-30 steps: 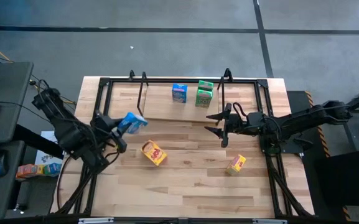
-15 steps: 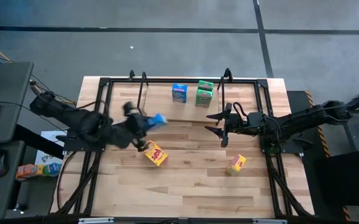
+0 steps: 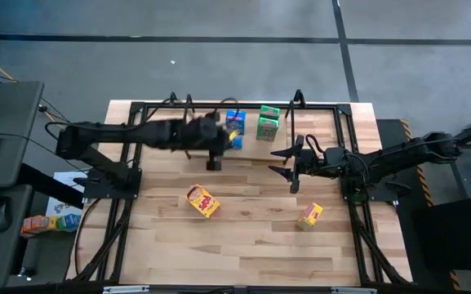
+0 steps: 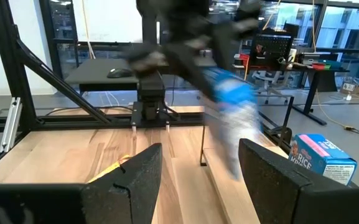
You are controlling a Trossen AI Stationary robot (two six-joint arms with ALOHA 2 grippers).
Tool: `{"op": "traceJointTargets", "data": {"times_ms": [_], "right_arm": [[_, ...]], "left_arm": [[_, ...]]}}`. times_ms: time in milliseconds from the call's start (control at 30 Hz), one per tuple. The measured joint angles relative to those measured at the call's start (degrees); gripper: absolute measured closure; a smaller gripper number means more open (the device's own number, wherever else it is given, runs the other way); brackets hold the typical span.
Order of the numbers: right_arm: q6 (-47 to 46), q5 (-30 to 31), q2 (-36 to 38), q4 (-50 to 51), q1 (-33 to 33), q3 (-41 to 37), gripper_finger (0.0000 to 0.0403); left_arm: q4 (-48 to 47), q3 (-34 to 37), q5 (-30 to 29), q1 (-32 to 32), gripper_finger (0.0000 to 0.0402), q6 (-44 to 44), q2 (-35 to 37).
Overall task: Stack cereal on shelf
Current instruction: Put the blue cereal box on the shelf
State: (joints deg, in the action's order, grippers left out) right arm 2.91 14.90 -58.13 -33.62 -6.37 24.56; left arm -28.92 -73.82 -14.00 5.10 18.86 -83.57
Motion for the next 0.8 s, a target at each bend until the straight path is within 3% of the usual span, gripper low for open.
{"op": "traceJointTargets", "data": {"times_ms": [200, 367, 800], "right_arm": [[0.1, 0.0, 0.0, 0.2, 0.0, 0.0, 0.0199], [0.1, 0.0, 0.0, 0.8, 0.0, 0.0, 0.0199], [-0.4, 0.0, 0.0, 0.8, 0.0, 0.0, 0.0199]], "left_arm": [[2.0, 0.0, 13.3, 10.4, 0.0303, 0.9, -4.4], [2.2, 0.0, 21.4, 14.5, 0.0303, 0.8, -7.2], [5.4, 0.0, 22.0, 16.3, 0.0303, 1.2, -13.7]]}}
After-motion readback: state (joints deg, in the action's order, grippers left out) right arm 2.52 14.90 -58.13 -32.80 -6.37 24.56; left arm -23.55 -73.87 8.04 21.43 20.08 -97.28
